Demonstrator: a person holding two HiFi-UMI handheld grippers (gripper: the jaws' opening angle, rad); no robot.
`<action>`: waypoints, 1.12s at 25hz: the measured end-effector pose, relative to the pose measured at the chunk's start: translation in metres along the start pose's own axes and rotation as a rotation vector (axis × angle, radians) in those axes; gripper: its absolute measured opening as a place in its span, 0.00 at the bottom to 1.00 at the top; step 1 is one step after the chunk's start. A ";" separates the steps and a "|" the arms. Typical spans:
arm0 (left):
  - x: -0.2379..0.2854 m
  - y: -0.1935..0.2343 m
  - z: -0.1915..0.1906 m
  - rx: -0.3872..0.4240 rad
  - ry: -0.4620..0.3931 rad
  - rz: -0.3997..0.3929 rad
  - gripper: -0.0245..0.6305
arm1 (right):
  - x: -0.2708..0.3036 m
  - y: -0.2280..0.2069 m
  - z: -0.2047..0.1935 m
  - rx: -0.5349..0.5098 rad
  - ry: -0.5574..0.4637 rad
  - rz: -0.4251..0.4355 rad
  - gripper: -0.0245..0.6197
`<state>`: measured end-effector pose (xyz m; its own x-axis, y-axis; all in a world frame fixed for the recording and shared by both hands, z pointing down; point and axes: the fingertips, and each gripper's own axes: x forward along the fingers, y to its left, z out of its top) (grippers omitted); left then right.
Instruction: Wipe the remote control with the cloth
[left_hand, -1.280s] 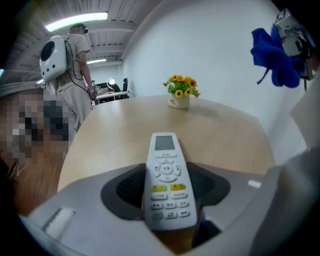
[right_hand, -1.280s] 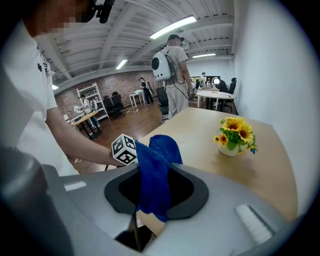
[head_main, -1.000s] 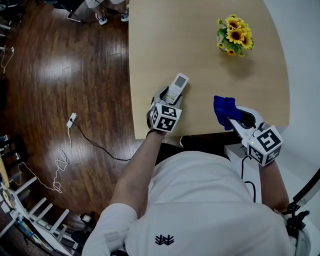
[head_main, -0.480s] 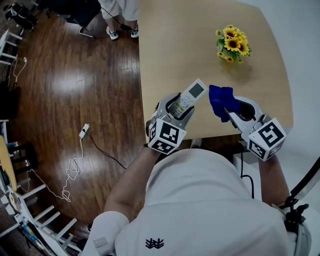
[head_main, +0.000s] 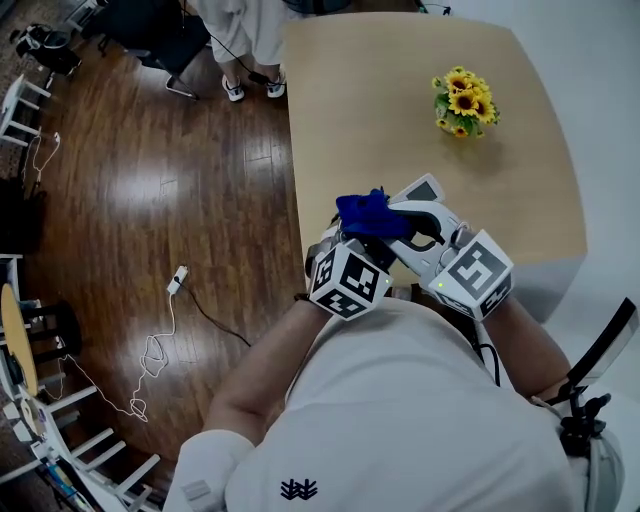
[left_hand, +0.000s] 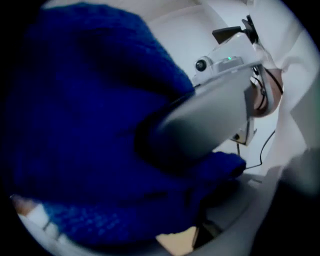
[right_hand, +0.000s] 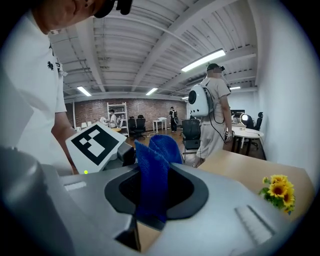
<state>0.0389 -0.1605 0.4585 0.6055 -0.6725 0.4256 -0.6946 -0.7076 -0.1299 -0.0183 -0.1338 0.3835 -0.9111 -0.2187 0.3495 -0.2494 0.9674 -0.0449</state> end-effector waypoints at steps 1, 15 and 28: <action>-0.001 0.001 0.002 -0.001 -0.002 -0.003 0.46 | 0.003 0.000 -0.001 0.006 0.008 -0.003 0.17; -0.015 0.020 0.004 0.012 -0.014 -0.017 0.46 | -0.024 -0.077 -0.001 0.034 0.028 -0.224 0.17; -0.004 0.013 0.004 -0.009 -0.052 0.000 0.46 | -0.060 -0.089 0.017 0.037 -0.036 -0.290 0.17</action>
<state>0.0294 -0.1675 0.4517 0.6251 -0.6827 0.3784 -0.6976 -0.7061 -0.1213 0.0527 -0.2092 0.3503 -0.8108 -0.4905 0.3193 -0.5122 0.8586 0.0182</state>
